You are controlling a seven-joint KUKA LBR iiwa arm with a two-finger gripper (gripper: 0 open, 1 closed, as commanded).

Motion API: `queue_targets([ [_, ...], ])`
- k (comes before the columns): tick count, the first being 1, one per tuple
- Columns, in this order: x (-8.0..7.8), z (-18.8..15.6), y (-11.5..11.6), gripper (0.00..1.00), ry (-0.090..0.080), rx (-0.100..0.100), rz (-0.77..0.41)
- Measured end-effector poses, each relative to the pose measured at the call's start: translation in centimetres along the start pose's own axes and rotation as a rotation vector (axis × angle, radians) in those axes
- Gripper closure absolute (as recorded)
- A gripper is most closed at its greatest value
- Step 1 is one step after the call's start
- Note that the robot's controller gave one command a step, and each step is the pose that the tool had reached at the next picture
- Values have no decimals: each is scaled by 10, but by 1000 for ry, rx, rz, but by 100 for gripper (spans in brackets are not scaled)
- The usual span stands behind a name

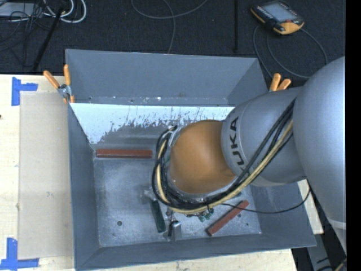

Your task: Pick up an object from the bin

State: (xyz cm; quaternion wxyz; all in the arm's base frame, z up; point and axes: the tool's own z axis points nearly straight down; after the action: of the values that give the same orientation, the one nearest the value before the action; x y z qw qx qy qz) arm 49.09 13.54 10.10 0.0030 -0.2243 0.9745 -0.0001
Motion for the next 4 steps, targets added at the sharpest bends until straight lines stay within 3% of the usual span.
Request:
queue_targets([
  [1,-20,25,25,100,6,-2,49],
  [2,-20,25,24,100,6,-2,50],
  [3,-2,1,5,100,11,-5,-31],
  [4,6,-54,-12,100,11,-4,-246],
])
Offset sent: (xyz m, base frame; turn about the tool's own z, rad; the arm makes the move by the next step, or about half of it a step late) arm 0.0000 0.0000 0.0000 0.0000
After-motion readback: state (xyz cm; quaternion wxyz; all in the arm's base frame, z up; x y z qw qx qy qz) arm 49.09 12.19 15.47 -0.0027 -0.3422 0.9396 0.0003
